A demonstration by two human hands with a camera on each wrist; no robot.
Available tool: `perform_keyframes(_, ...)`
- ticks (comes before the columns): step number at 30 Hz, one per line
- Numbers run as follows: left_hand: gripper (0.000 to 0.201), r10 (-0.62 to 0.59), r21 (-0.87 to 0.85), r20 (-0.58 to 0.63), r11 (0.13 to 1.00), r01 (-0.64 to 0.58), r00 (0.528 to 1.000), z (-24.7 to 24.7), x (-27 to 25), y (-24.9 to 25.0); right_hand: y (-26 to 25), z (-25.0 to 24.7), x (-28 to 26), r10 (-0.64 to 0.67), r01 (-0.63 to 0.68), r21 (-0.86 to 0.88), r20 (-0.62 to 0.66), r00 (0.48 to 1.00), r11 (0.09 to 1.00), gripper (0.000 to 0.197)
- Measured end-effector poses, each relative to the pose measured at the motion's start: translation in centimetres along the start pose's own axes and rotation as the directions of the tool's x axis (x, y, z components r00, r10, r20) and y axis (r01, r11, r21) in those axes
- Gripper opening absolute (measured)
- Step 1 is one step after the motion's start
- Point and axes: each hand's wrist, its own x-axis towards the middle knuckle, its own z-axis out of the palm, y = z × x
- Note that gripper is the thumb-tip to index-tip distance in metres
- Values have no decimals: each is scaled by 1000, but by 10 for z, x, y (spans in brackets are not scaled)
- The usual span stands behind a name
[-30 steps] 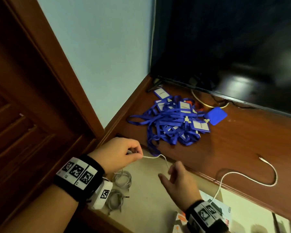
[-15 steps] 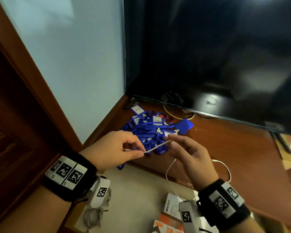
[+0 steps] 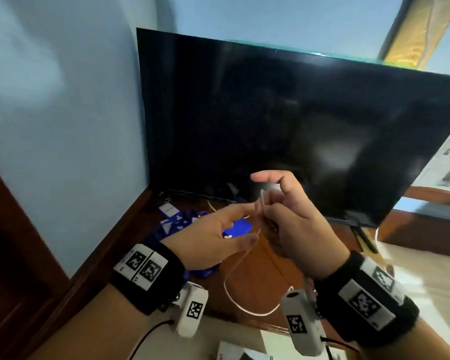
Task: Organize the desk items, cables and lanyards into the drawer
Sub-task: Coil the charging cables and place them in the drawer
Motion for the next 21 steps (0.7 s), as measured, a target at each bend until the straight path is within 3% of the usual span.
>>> perform_keyframes(2,34,24,-73,6,997,-24,1000,5,17,8,-6,-11,-3,-38,39,7,-39,998,999,57)
perform_keyframes(5,63,25,-179,-151,982,-53,988,8,36,13,-7,-24,-14,-57,59,52,-56,997,997,57)
perform_keyframes(7,70,89,-167,-121,980,-109,989,11,43,25,-4,-30,-23,-62,65,74,-33,998,995,52)
perform_keyframes(10,27,115,-63,61,992,-112,991,12,45,46,7,-43,-33,-65,66,22,-43,997,998,47)
perform_keyframes(12,27,117,10,114,993,-119,986,5,44,50,15,-56,-39,-48,42,-51,-124,991,998,43)
perform_keyframes(14,25,99,77,93,991,-107,991,-6,42,49,23,-68,-49,-42,16,-141,-179,983,990,30)
perform_keyframes(16,22,80,131,28,988,-83,996,-21,40,48,31,-77,-61,-55,17,-275,-133,990,961,14)
perform_keyframes(21,19,51,235,-97,972,-27,994,-56,38,49,44,-73,-81,5,-14,-392,-24,1000,920,31)
